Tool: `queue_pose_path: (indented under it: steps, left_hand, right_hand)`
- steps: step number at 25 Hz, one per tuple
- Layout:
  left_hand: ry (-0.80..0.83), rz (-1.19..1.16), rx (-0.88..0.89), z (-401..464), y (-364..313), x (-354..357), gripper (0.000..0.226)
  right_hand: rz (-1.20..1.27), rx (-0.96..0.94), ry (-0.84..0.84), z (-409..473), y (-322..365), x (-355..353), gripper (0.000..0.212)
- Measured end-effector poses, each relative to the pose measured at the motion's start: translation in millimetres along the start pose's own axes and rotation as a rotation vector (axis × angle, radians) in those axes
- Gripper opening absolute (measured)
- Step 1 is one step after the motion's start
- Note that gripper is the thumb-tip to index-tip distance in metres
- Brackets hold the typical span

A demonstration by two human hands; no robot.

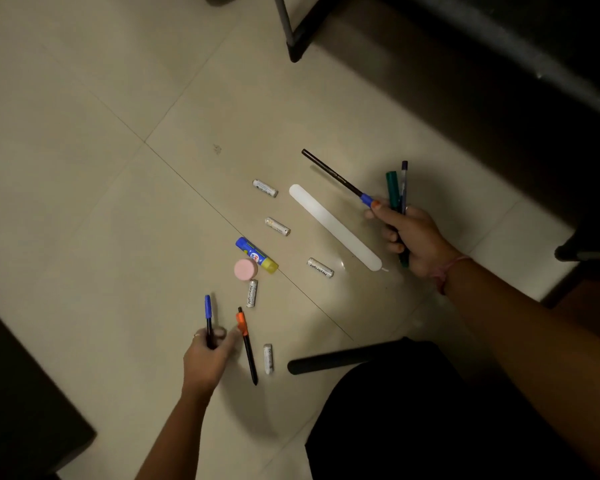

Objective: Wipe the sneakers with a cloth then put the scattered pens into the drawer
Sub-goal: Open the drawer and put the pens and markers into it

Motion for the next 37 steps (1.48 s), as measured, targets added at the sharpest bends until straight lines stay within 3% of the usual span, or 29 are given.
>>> queue_pose_path:
  steps: [3,7,10,14,18,21,27,31,37]
  left_hand:
    - [-0.006,-0.011,0.015,-9,12,9,0.032]
    - [0.009,0.049,0.130,-12,-3,21,0.014]
    - [-0.068,0.041,0.117,-16,-16,20,0.014]
    - [-0.152,-0.319,0.026,-48,-51,8,0.027]
    - [0.029,-0.831,-0.033,-109,-127,1,0.029]
    - [0.202,-1.016,-0.039,-161,-177,-12,0.034]
    - [0.486,-1.101,0.013,-288,-236,-55,0.027]
    - [0.673,-1.123,0.075,-371,-241,-81,0.019]
    - [0.889,-1.017,0.160,-487,-213,-83,0.025]
  right_hand:
    - [-0.015,0.016,0.007,0,-3,3,0.008]
    - [-0.007,0.039,-0.019,-2,-4,-1,0.005]
    - [-0.010,0.056,-0.044,-10,1,-4,0.007]
    - [0.002,0.096,-0.067,-50,22,-9,0.022]
    - [-0.039,0.100,-0.032,-121,64,-13,0.022]
    - [-0.052,0.096,-0.027,-180,91,-16,0.023]
    - [-0.036,0.020,-0.042,-315,126,-22,0.042]
    - [0.016,-0.077,-0.131,-410,139,-28,0.027]
    - [0.165,-0.168,-0.266,-532,128,-47,0.026]
Point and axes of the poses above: each hand's wrist, its own z-axis towards the middle knuckle, its own x-axis out of the palm, y = z × x, the point moved 1 cm from there along z, towards the middle knuckle, and after that the axes turned 2 degrees about -y, right-handed, at the moved point
